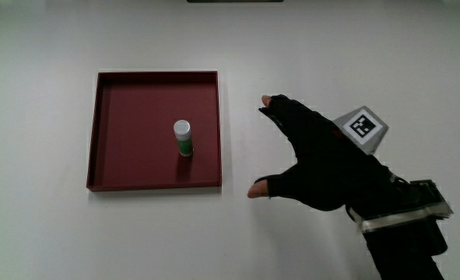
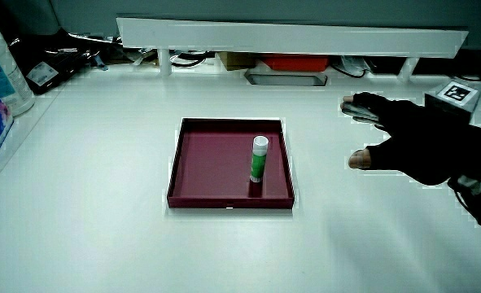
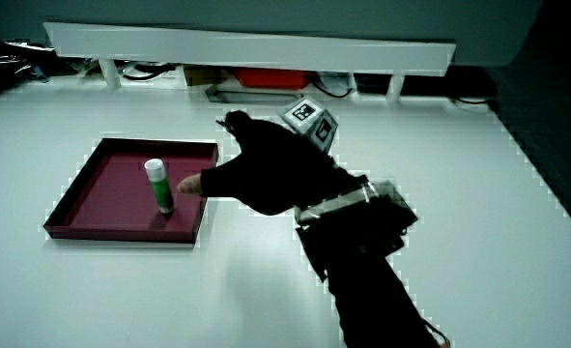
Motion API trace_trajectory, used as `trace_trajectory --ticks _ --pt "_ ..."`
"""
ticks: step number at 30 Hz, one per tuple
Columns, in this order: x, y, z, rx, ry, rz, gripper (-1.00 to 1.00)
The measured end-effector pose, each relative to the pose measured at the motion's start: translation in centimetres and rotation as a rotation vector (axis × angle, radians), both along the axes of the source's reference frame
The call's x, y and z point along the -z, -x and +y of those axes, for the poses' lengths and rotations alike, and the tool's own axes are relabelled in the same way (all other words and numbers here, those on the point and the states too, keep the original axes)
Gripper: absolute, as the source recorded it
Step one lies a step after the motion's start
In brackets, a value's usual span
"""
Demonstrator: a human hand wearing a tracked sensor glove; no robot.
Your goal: Pick glue stick
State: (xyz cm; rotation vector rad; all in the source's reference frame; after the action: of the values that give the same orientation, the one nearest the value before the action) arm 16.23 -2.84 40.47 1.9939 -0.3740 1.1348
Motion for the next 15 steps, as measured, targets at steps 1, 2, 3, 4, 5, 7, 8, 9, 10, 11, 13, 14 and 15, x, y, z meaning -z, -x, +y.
trace_trajectory --ticks 1,2,3,4,5,7,8,9,10,11,13,14,15 --pt "-0.2 0.3 -0.1 -0.009 0.012 -0.006 0.00" --pt "-0.4 0.7 -0.3 -0.009 0.016 -0.025 0.00" --pt "-0.7 1.0 -0.4 -0.005 0.023 -0.027 0.00" --pt "-0.7 1.4 -0.5 -0.009 0.028 -0.027 0.00" --pt "-1.1 1.7 -0.7 -0.003 0.029 -0.020 0.00" --pt "-1.6 2.4 -0.9 -0.007 0.047 -0.022 0.00" --pt "-1.9 2.8 -1.0 -0.008 0.065 -0.025 0.00" --pt "-2.3 3.1 -1.2 -0.002 0.061 -0.031 0.00" --pt "-2.5 3.5 -1.4 -0.008 0.076 -0.043 0.00" --pt "-2.7 4.0 -1.5 -0.014 0.092 -0.055 0.00" --pt "-3.1 4.8 -1.7 -0.026 0.123 -0.079 0.00" --pt "-3.2 5.2 -1.8 -0.032 0.138 -0.091 0.00" --pt "-3.4 5.6 -1.9 -0.038 0.154 -0.103 0.00"
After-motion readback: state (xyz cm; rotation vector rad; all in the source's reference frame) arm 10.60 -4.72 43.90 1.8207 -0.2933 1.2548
